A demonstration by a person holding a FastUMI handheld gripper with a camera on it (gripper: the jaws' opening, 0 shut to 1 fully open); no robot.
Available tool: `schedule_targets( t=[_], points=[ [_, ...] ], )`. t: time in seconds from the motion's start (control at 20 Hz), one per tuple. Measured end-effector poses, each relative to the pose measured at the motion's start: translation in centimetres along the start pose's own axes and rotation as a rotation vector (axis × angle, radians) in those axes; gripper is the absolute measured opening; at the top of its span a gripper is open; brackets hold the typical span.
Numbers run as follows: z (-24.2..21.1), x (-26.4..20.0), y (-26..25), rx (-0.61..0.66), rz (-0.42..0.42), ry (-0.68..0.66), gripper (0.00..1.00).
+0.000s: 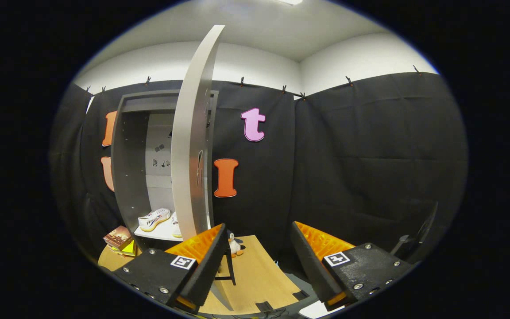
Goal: Open the shoe cabinet door, grab the shoes and put them into the shoe cabinet, then close the shoe cabinet door.
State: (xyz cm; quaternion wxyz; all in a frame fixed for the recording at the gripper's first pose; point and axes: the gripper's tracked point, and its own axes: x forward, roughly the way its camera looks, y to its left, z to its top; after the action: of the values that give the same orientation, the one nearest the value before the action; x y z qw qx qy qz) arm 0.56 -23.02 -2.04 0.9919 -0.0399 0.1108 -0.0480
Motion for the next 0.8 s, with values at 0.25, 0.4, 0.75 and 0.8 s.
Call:
schedule_targets(
  t=[0.25, 0.4, 0.75, 0.8],
  points=[
    [-0.4, -0.7, 3.7, 0.045, 0.092, 0.014, 0.89],
    [-0.2, -1.1, 5.6, 0.019, 0.129, 0.005, 0.89],
    [0.1, -1.5, 11.1, 0.013, 0.23, -0.006, 0.89],
    [0.1, -1.5, 11.8, 0.019, 0.246, -0.003, 0.89]
  ],
)
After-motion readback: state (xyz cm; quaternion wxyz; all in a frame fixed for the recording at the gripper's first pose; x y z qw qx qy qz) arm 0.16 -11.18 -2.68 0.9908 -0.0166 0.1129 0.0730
